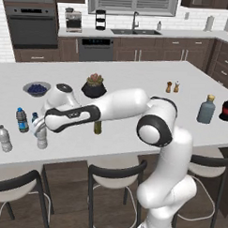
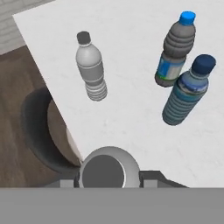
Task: Move the plastic bottles in the middle to the plastics group, and the glass bottles in the middle to the glass group.
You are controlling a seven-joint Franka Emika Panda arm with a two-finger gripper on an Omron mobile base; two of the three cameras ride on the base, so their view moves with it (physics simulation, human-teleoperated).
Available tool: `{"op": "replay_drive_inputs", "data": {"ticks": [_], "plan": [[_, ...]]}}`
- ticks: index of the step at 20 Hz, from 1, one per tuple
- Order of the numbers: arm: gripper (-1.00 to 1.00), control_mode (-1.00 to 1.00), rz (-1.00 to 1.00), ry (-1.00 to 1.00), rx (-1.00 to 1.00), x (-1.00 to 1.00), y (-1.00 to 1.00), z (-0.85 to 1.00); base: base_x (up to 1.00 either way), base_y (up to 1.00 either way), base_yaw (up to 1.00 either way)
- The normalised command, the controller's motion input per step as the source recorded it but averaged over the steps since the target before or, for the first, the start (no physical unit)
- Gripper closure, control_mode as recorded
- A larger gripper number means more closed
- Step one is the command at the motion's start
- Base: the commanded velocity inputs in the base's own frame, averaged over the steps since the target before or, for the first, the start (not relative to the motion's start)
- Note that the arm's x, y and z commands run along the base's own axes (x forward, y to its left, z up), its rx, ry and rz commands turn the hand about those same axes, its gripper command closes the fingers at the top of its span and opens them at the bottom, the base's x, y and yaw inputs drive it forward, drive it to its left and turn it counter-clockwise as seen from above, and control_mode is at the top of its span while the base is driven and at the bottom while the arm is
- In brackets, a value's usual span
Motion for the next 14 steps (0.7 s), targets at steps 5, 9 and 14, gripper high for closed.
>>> {"op": "replay_drive_inputs", "data": {"ticks": [5,9,14], "plan": [[1.0,-1.0,0.0,0.0,0.02,0.4,0.3,-0.07,0.0,0.0,0.0],[1.0,-1.0,0.0,0.0,0.01,0.38,0.34,0.0,0.0,0.0,0.0],[1.0,-1.0,0.0,0.0,0.0,0.18,0.27,0.0,0.0,0.0,0.0]]}}
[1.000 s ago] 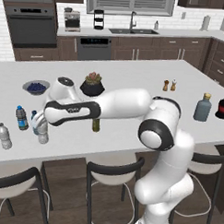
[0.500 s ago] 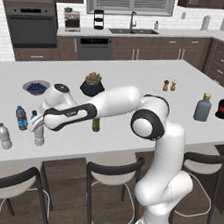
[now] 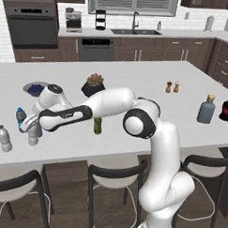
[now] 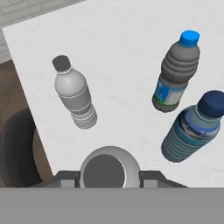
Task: Move the plastic bottles in the middle to the plastics group, and the glass bottles in the middle to the glass group.
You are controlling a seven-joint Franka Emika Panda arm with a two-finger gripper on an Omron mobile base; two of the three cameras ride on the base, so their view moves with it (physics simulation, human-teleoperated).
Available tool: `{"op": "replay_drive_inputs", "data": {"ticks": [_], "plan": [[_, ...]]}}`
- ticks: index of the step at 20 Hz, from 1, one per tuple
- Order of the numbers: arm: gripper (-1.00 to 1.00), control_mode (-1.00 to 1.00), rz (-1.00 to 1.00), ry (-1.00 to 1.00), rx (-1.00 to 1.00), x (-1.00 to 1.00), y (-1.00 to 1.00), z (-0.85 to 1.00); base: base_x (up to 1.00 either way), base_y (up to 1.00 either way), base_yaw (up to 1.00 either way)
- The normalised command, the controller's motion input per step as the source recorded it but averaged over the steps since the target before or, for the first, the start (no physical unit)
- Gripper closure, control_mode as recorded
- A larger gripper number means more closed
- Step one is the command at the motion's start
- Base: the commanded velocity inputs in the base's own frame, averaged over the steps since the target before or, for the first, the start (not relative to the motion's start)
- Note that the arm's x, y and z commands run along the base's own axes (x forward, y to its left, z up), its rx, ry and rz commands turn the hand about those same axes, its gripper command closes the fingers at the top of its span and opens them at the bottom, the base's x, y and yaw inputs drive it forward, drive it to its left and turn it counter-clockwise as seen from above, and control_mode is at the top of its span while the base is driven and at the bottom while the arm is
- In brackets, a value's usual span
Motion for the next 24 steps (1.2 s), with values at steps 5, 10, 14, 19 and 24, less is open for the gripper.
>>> {"op": "replay_drive_inputs", "data": {"ticks": [5,10,14,19,24], "plan": [[1.0,-1.0,0.0,0.0,0.0,0.16,0.19,-0.04,0.0,0.0,0.0],[1.0,-1.0,0.0,0.0,0.0,0.14,0.08,-0.2,0.0,0.0,0.0],[1.0,-1.0,0.0,0.0,0.0,0.19,0.06,-0.35,0.0,0.0,0.0],[1.0,-1.0,0.0,-0.01,0.0,0.19,0.05,-0.31,0.0,0.0,0.0],[1.0,-1.0,0.0,0.0,0.0,0.12,0.02,-0.19,0.0,0.0,0.0]]}}
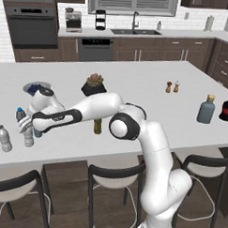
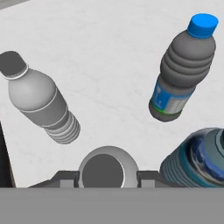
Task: Move the plastic bottles in the middle to the plastics group, and the glass bottles in the middle to the glass group.
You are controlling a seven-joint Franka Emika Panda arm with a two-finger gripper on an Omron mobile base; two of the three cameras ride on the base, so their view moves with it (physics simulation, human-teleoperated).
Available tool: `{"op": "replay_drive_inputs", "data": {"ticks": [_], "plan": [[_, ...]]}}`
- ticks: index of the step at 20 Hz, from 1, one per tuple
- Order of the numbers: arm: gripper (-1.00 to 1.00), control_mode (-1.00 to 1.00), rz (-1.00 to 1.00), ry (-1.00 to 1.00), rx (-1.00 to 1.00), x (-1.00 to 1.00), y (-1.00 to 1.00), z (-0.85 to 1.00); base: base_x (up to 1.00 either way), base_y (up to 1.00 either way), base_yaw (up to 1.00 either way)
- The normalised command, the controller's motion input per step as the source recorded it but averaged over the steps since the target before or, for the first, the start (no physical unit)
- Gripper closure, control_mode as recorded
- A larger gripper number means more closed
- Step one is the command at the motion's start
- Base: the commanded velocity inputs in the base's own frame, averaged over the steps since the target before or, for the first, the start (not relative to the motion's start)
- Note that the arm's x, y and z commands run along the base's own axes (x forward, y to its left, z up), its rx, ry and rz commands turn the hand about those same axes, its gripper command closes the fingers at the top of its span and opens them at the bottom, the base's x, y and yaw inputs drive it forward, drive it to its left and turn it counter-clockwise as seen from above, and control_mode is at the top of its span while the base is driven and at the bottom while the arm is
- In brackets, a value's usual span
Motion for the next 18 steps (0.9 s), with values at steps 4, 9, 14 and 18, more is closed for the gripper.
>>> {"op": "replay_drive_inputs", "data": {"ticks": [4,9,14,18], "plan": [[1.0,-1.0,0.0,0.0,0.0,0.08,0.01,-0.18,0.0,0.0,0.0],[1.0,-1.0,0.0,0.0,0.0,0.0,0.0,0.0,0.0,0.0,0.0],[-1.0,-1.0,0.0,0.0,0.0,0.0,0.0,0.0,0.0,0.0,0.0],[-1.0,-1.0,0.0,0.0,0.0,0.0,0.0,0.0,0.0,0.0,0.0]]}}
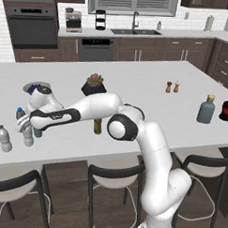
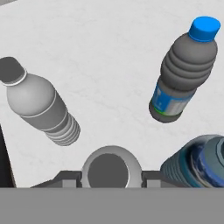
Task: Move the plastic bottles in the middle to the plastics group, and the glass bottles in the middle to the glass group.
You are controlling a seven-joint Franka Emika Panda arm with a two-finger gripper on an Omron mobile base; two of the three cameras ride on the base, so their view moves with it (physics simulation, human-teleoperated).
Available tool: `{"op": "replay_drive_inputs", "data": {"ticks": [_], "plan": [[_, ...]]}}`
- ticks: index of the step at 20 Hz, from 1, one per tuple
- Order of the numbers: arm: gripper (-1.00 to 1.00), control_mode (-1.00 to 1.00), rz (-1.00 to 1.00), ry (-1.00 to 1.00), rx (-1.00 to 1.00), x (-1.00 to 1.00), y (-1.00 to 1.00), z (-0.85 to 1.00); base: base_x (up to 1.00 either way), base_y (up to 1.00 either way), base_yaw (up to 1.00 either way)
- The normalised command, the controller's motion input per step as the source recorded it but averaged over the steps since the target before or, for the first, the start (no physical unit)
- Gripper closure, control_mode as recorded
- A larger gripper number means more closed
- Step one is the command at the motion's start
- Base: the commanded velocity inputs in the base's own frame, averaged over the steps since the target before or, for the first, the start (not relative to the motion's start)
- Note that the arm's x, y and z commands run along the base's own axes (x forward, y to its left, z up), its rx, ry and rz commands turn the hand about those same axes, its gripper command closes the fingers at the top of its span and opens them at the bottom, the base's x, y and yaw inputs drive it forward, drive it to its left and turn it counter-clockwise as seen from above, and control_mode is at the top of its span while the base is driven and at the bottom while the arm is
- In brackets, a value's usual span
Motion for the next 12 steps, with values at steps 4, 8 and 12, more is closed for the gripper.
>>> {"op": "replay_drive_inputs", "data": {"ticks": [4,8,12], "plan": [[-1.0,-1.0,0.0,0.0,0.0,0.0,0.0,0.0,0.0,0.0,0.0],[-1.0,-1.0,0.0,0.0,0.0,0.0,0.0,0.0,0.0,0.0,0.0],[-1.0,-1.0,0.0,0.0,0.0,-0.01,0.0,0.0,0.0,0.0,0.0]]}}
